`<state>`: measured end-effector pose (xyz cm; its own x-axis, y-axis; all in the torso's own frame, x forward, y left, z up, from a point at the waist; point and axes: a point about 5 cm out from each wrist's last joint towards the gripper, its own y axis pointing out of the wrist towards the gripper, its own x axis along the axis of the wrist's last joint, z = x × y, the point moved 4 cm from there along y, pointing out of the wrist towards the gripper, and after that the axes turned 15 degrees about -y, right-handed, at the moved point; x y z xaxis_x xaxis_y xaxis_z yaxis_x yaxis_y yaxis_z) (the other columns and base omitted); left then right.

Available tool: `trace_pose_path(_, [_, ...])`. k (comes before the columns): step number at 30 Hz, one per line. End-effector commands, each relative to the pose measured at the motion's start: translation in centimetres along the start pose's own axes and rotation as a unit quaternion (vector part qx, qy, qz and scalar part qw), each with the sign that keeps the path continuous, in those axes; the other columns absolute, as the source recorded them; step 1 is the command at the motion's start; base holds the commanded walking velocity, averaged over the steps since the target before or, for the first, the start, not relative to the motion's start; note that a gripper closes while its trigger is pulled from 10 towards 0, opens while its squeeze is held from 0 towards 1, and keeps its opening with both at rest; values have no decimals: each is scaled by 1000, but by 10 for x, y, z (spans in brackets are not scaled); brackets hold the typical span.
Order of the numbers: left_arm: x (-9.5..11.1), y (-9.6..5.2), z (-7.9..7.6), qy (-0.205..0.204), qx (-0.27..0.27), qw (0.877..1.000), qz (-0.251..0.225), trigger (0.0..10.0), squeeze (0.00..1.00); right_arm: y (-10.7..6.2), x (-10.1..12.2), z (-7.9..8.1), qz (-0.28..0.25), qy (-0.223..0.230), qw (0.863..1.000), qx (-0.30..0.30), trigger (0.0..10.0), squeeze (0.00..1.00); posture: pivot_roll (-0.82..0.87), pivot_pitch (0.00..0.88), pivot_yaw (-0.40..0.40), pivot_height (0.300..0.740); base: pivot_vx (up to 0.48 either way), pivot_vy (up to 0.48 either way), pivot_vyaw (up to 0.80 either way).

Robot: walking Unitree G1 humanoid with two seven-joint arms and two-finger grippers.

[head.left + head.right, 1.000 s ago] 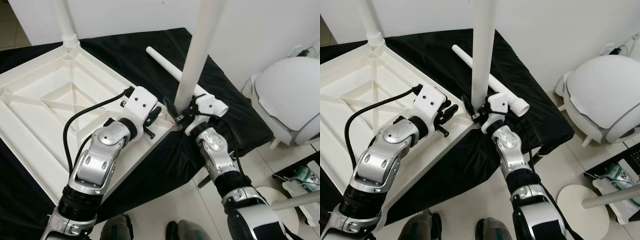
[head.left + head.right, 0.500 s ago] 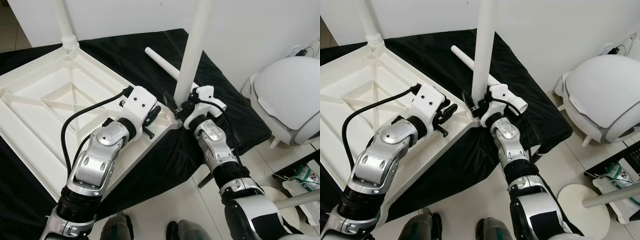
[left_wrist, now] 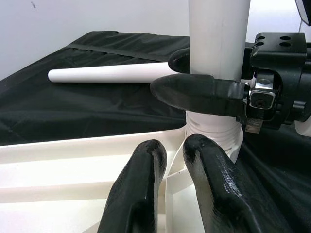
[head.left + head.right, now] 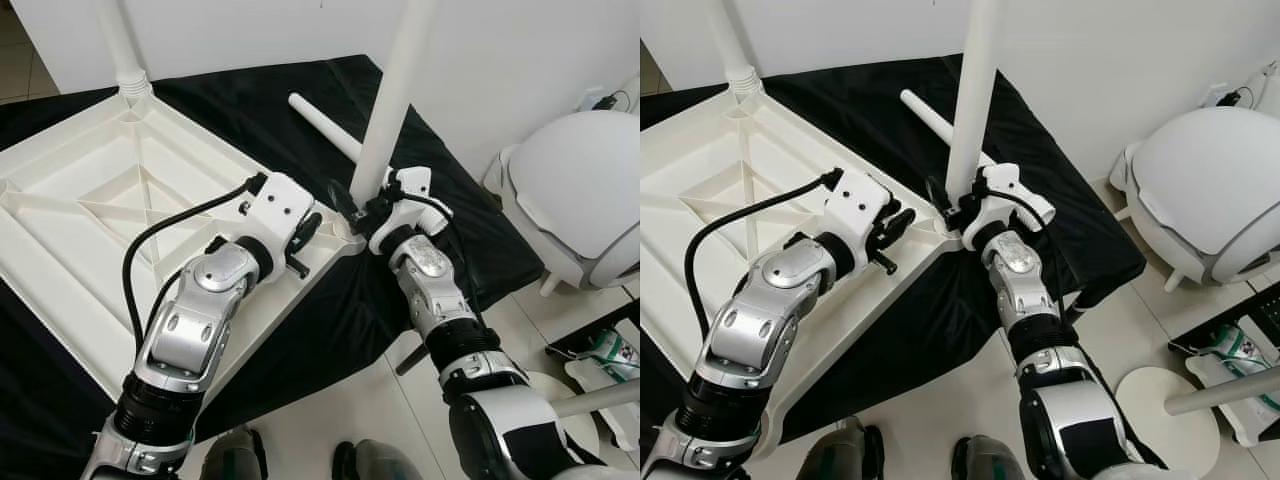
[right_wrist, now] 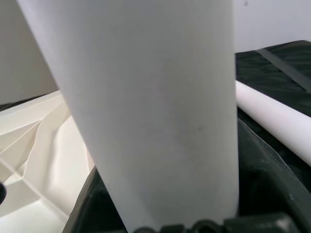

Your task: Building children table

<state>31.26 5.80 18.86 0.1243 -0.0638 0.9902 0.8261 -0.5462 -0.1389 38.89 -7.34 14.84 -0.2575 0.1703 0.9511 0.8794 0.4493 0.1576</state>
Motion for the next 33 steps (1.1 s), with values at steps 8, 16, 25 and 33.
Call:
trace_pose_path(8, [-2,-1,-1,-6,11,1000,0,10000,0,-13,-42,19,100,22,994,-46,10000,0,31,80,-15,740,0,0,0])
trace_pose_path(16, [-1,0,-1,-8,13,1000,-3,10000,0,-6,-41,24,117,10,988,-105,10000,0,34,77,-22,740,0,0,0])
trace_pose_path(25, [0,0,0,-11,18,1000,-7,10000,0,0,-30,33,100,-23,985,-136,10000,0,41,76,-37,740,0,0,0])
trace_pose_path(33, [1,-1,1,-11,21,1000,-9,10000,0,0,-29,34,98,-30,982,-157,10000,0,45,74,-39,740,0,0,0])
